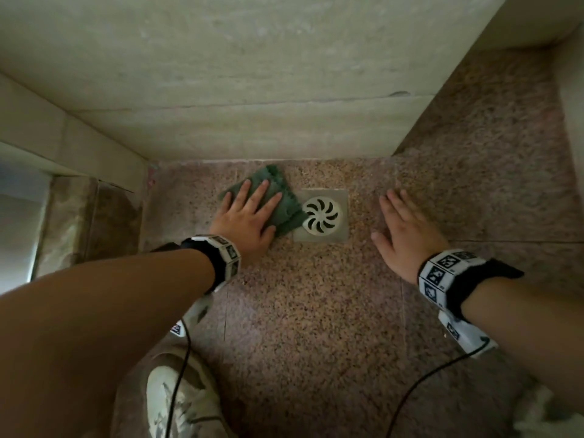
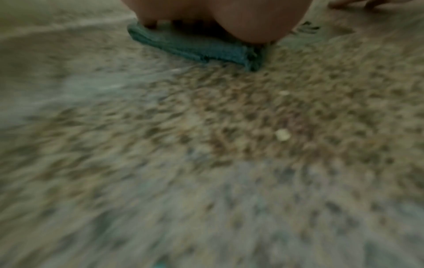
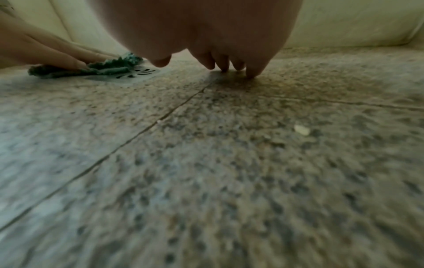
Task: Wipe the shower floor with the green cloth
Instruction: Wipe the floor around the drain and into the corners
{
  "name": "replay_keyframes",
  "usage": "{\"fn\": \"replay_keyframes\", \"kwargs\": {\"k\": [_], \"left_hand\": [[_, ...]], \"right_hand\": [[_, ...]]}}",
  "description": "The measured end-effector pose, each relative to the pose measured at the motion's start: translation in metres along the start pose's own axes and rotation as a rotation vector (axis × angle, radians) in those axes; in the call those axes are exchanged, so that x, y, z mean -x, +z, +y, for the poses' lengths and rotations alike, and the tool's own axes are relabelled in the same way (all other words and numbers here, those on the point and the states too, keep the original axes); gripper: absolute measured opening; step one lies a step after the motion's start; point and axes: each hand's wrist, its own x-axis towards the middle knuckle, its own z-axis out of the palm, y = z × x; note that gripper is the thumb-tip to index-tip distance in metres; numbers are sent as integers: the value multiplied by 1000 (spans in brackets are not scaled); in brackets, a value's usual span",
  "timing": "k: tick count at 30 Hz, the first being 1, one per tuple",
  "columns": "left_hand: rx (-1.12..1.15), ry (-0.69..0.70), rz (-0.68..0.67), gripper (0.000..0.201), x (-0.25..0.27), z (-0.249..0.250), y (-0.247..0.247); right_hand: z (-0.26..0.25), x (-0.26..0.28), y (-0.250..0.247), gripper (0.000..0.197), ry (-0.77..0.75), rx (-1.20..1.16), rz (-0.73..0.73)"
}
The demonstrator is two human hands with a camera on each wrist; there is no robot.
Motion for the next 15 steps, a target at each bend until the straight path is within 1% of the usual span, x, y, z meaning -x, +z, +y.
{"fn": "replay_keyframes", "kwargs": {"k": [2,5,8,11,13,15], "left_hand": [[-4,-22,-8,67,9,-15,5],[19,-33,-33,68,13,-14,9],[33,-26,-30,69,8,-4,8],[-13,48,12,67,-1,4,3],[-41,89,12,66,-11,14,-4],[-44,89,7,66,-23,27,-10]], "right_hand": [[-8,2,2,72,-69,13,-14],[-23,5,7,72,-154,32,-46],[-36,9,10,73,-149,15,-73],[-38,8,11,72,-134,-18,-74],[-35,7,13,73,-156,2,-69],[-33,6,14,75,-175,36,-64]]}}
